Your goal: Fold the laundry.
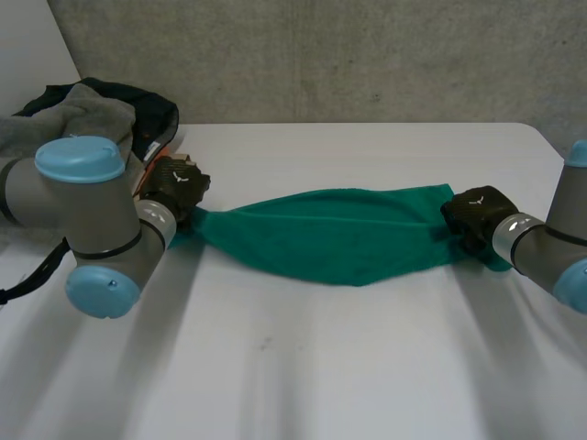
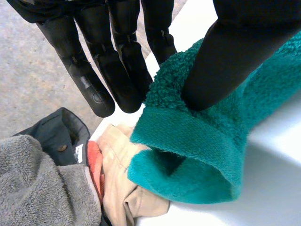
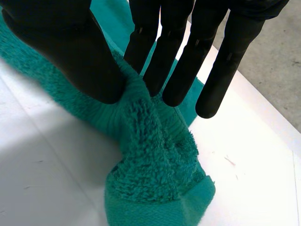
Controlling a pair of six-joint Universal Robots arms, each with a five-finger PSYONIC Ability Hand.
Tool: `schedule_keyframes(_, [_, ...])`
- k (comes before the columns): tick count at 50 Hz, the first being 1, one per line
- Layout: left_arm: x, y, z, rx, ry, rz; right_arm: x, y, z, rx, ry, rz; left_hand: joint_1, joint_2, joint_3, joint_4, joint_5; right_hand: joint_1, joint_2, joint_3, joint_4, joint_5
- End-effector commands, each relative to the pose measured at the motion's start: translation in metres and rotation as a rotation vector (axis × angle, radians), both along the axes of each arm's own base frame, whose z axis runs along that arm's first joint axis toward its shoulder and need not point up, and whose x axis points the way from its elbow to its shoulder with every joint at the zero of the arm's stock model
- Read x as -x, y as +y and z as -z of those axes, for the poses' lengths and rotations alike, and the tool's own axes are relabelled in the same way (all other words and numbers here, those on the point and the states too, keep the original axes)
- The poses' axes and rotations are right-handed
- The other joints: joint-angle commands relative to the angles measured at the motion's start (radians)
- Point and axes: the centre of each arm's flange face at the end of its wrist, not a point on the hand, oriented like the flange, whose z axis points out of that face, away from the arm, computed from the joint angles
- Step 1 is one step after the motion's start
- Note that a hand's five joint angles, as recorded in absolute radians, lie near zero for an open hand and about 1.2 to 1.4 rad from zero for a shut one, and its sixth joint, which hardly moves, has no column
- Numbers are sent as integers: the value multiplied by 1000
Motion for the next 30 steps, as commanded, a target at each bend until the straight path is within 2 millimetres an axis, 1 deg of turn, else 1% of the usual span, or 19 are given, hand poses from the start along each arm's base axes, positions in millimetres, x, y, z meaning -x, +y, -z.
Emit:
schedule_keyframes(1, [-2, 20, -3, -103, -98, 64, 6, 29, -16, -143, 143, -83, 217, 177, 182, 174, 216, 260, 217, 210, 203, 231])
schedule_keyframes(2, [-2, 24, -5, -125, -121, 84, 9, 33, -17, -170, 194, -107, -19, -58, -53, -62, -20, 260, 217, 210, 203, 231])
schedule_keyframes(5, [-3, 27, -9, -144, -140, 95, 14, 29, -23, -157, 226, -112, -390, -430, -424, -433, -391, -126, -170, -177, -184, -156])
schedule_keyframes(6, [-5, 27, -13, -154, -139, 89, 15, 23, -24, -135, 209, -88, -615, -655, -649, -658, -616, -369, -413, -419, -426, -398])
schedule_keyframes(7, [-5, 27, -15, -154, -137, 87, 16, 20, -26, -117, 191, -70, -701, -741, -736, -744, -702, -490, -534, -541, -548, -520])
schedule_keyframes(9, [-6, 26, -19, -153, -124, 77, 17, 14, -31, -90, 157, -43, -909, -949, -944, -952, -911, -582, -626, -633, -640, -612])
schedule_keyframes(10, [-8, 23, -23, -146, -107, 63, 17, 9, -37, -59, 119, -19, -982, -1022, -1016, -1025, -983, -594, -638, -645, -652, -624])
schedule_keyframes(12, [-10, 20, -26, -145, -86, 47, 18, 5, -44, -37, 84, 3, -982, -1022, -1016, -1025, -983, -647, -691, -698, -705, -676])
schedule_keyframes(14, [-13, 15, -28, -149, -51, 27, 17, 3, -53, -12, 31, 15, -982, -1022, -1016, -1025, -983, -752, -796, -803, -810, -782])
schedule_keyframes(17, [-16, 12, -30, -156, -14, 9, 13, 2, -60, -4, -23, 16, -982, -1022, -1016, -1025, -983, -800, -844, -850, -857, -829])
schedule_keyframes(18, [-17, 10, -31, -160, 10, -2, 10, 1, -63, -2, -54, 17, -982, -1022, -1016, -1025, -983, -872, -916, -923, -930, -902])
schedule_keyframes(20, [-17, 8, -32, -166, 37, -7, 7, -2, -65, 7, -77, 21, -982, -1022, -1016, -1025, -983, -917, -961, -968, -975, -946])
schedule_keyframes(24, [-19, 3, -34, -175, 96, -16, 4, -20, -61, 21, -100, 53, -982, -1022, -1016, -1025, -983, -914, -958, -965, -972, -944])
schedule_keyframes(25, [-19, 2, -35, -181, 123, -19, 3, -28, -56, 26, -100, 68, -982, -1022, -1016, -1025, -983, -900, -944, -950, -958, -929])
schedule_keyframes(27, [-18, 2, -36, -187, 147, -18, 1, -35, -51, 27, -99, 85, -982, -1022, -1016, -1025, -983, -868, -911, -918, -925, -897])
schedule_keyframes(28, [-19, 1, -36, -193, 170, -18, 0, -39, -43, 8, -92, 101, -982, -1022, -1016, -1025, -983, -798, -842, -848, -855, -827])
schedule_keyframes(30, [-18, 1, -37, -198, 199, -15, -2, -46, -34, -12, -92, 118, -982, -1022, -1016, -1025, -983, -738, -782, -789, -796, -768])
